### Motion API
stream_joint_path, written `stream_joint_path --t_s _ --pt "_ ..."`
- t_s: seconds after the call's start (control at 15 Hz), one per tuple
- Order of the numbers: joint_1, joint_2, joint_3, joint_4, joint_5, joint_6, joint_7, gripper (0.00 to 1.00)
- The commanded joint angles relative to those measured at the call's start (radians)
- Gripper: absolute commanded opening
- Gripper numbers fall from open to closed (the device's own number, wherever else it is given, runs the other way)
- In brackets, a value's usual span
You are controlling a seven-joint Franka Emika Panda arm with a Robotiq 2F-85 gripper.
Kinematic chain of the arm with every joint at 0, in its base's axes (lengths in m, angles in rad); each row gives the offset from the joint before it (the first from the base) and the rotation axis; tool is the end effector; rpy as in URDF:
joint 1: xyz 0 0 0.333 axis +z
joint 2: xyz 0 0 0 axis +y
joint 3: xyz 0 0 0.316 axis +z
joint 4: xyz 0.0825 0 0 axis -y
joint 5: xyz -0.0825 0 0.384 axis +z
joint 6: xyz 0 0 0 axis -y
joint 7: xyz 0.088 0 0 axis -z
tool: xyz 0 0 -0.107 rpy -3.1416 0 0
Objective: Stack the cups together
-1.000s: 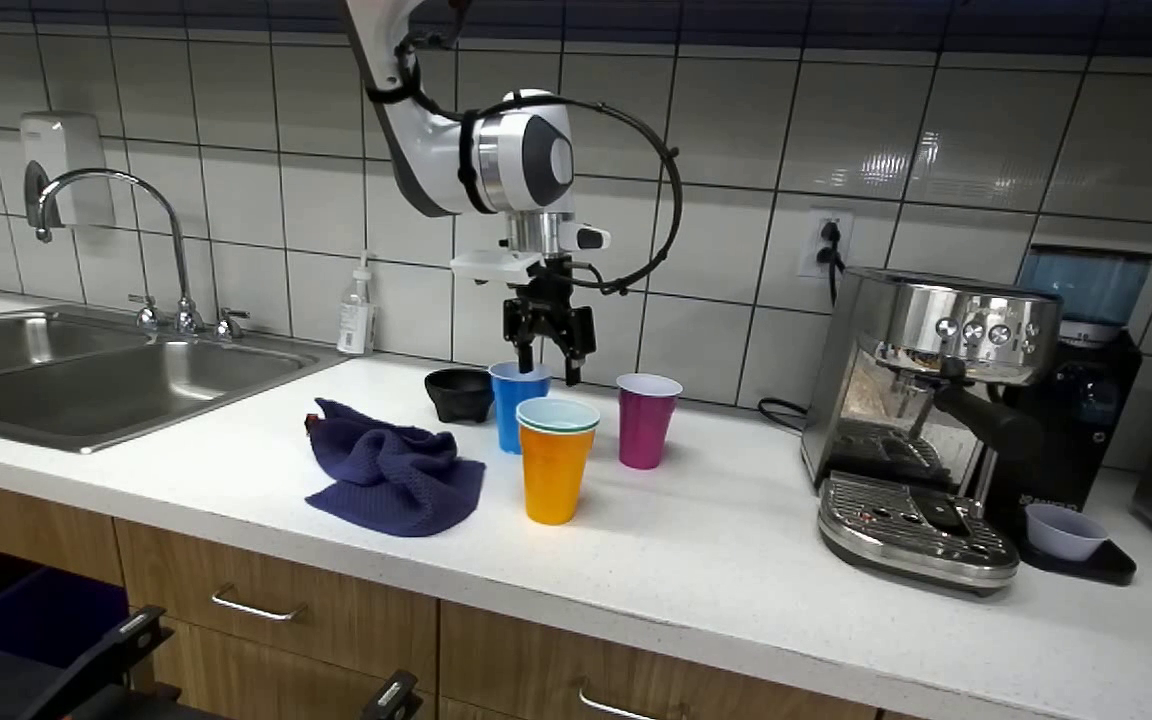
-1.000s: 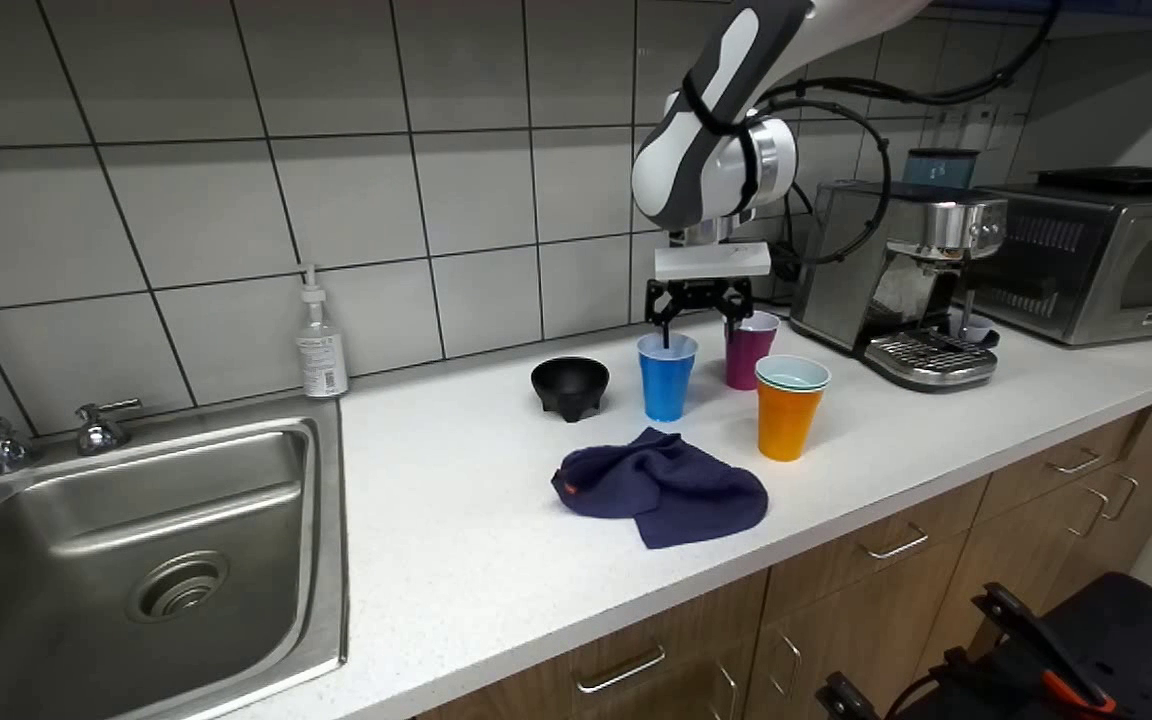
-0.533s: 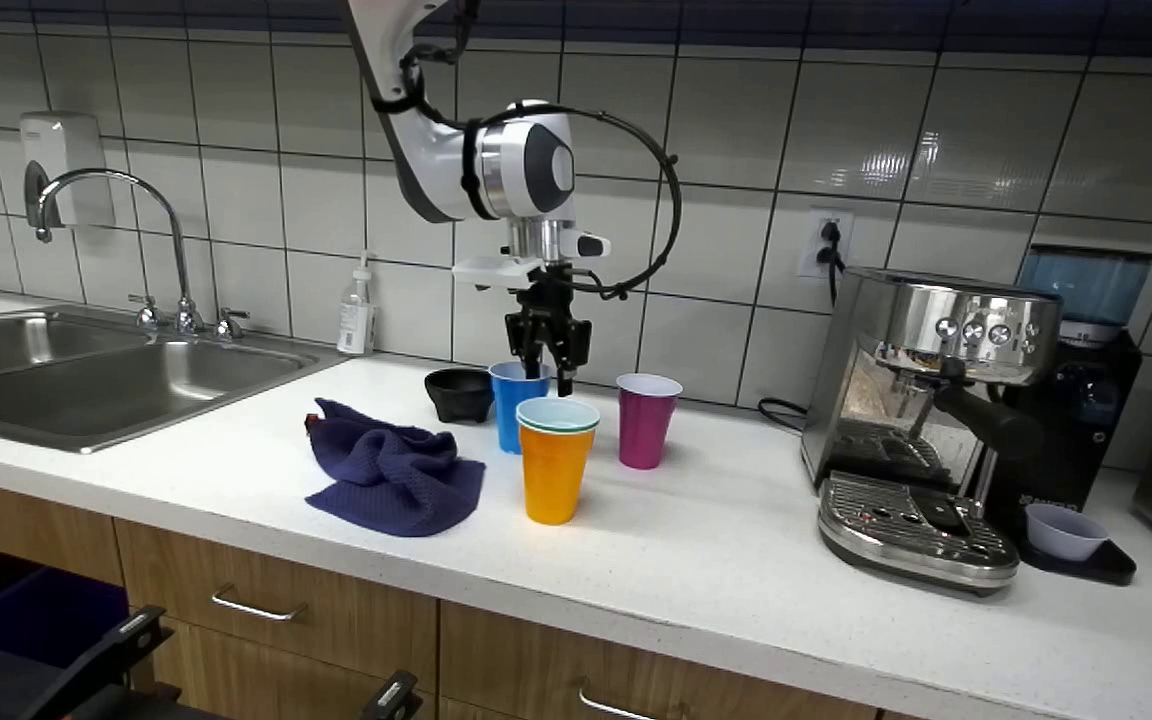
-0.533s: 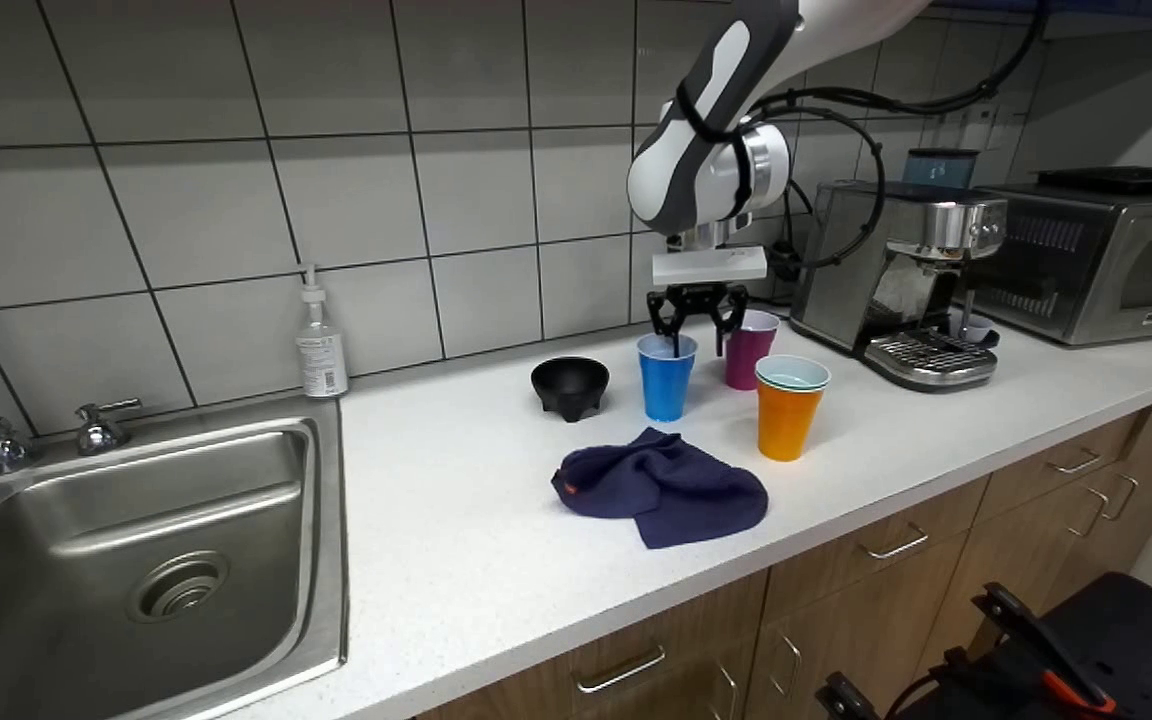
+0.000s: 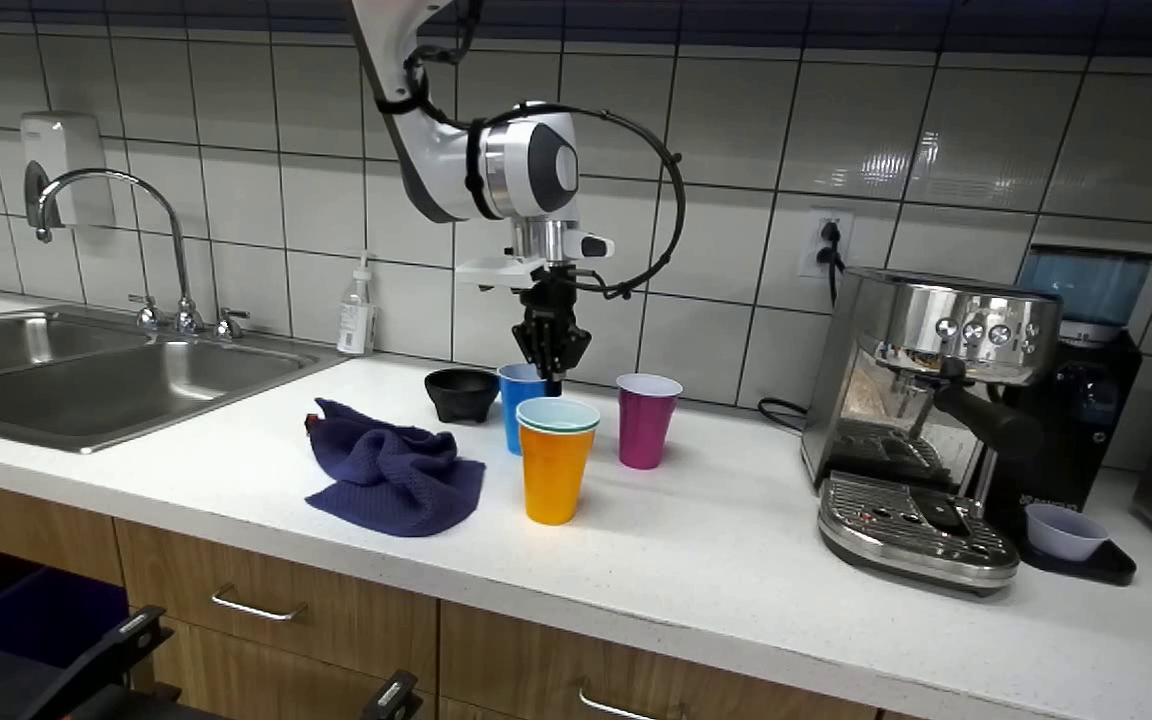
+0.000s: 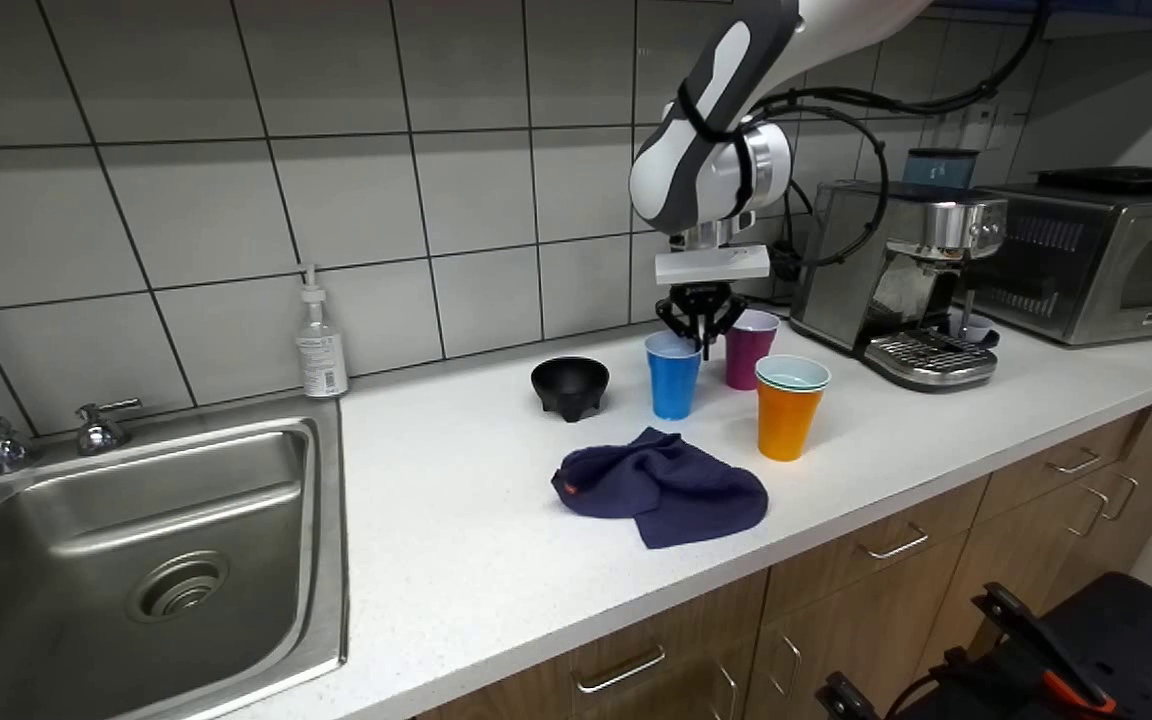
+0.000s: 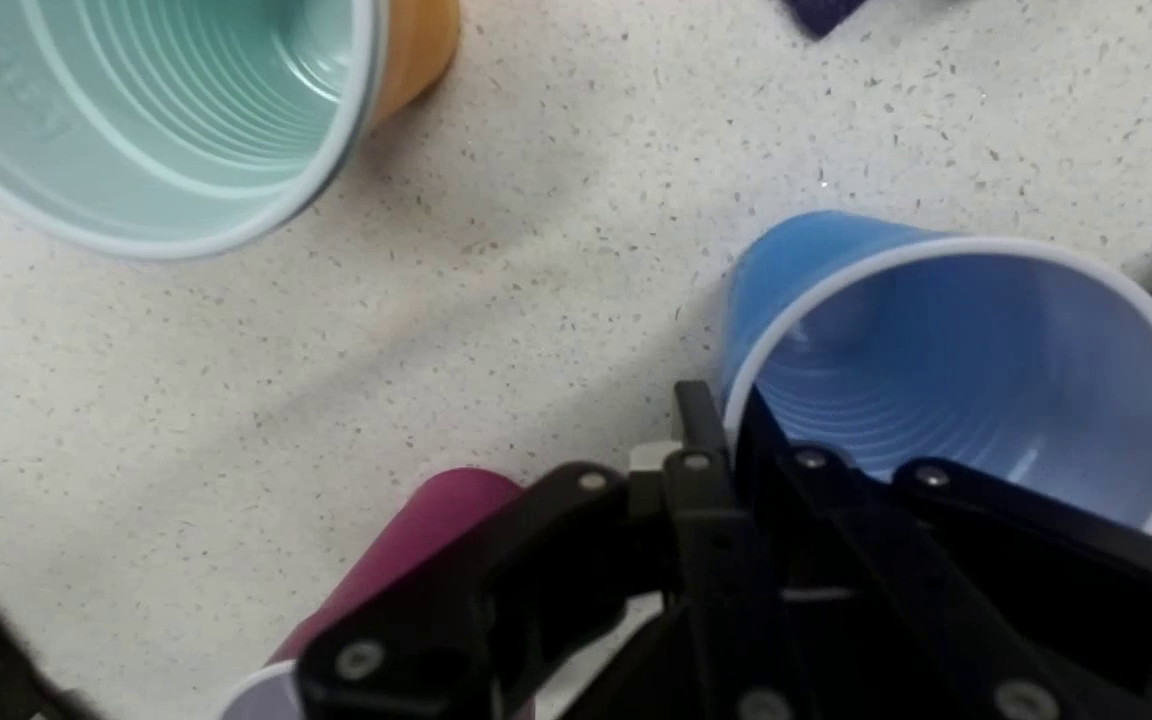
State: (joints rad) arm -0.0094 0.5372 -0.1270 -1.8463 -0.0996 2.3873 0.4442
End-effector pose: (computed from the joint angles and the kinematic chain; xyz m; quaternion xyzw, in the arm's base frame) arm 0.6399 -0.0836 0.2361 0.9680 -0.2421 0.0133 0.0653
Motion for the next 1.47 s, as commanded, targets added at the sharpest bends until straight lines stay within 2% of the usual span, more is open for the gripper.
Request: stream_joint_path --t_s 0.0,1.4 --pt "0.007 -0.014 -0.010 0.008 0.025 -0.031 -0.017 0.02" --pt "-0.034 -0.315 -0.012 -0.282 0.059 0.076 -0.107 0.01"
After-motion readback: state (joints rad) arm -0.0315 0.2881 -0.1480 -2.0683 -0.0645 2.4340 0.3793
